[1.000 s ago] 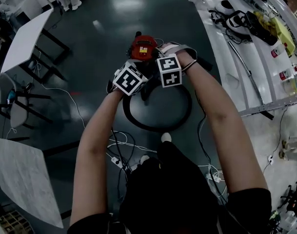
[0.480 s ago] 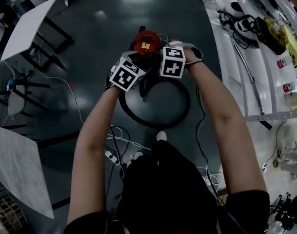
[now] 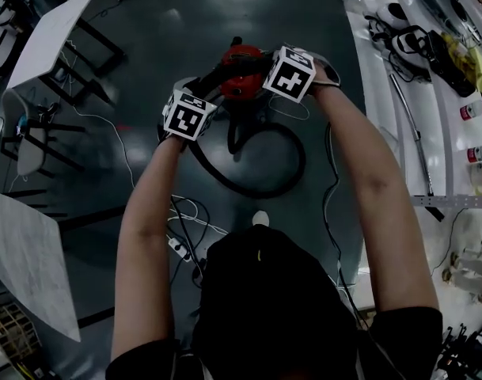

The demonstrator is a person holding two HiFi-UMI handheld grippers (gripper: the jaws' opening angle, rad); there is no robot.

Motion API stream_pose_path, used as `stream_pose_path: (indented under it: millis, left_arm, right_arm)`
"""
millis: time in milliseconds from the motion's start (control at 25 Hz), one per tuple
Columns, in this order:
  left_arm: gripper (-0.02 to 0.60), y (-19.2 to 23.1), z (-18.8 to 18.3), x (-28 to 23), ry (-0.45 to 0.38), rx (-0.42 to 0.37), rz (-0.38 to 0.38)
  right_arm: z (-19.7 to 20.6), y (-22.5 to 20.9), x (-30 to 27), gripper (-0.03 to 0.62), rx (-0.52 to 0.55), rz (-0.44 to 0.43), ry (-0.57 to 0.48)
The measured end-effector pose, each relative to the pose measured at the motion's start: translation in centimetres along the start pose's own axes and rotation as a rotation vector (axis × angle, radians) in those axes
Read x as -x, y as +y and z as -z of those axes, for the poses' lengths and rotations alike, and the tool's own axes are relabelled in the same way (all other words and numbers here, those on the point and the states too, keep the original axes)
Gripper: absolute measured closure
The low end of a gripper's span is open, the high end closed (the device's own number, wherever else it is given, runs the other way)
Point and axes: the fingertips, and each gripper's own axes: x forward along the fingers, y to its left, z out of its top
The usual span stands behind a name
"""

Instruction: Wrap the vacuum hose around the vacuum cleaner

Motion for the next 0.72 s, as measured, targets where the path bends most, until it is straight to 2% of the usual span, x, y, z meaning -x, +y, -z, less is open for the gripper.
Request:
stream_pose_path:
  millis: [280, 560, 720]
  left_arm:
    - [0.282, 2.8, -2.5, -0.9, -0.061, -0.014, -0.185]
    - [0.291, 6.4, -3.4, -2.7, -0.057, 0.038, -0.269]
    - [0.291, 7.5, -3.4, -4.6, -0.029, 0.037, -0.266]
  right_arm:
    - [0.4, -1.6, -0.2, 0.437, -0.159, -0.007, -0.067]
    - [1.5, -3.7, 0.2, 0.437, -0.301, 0.018, -0.134]
    - [2.7, -5.8, 0.3, 0.437, -0.42, 0.026, -0.173]
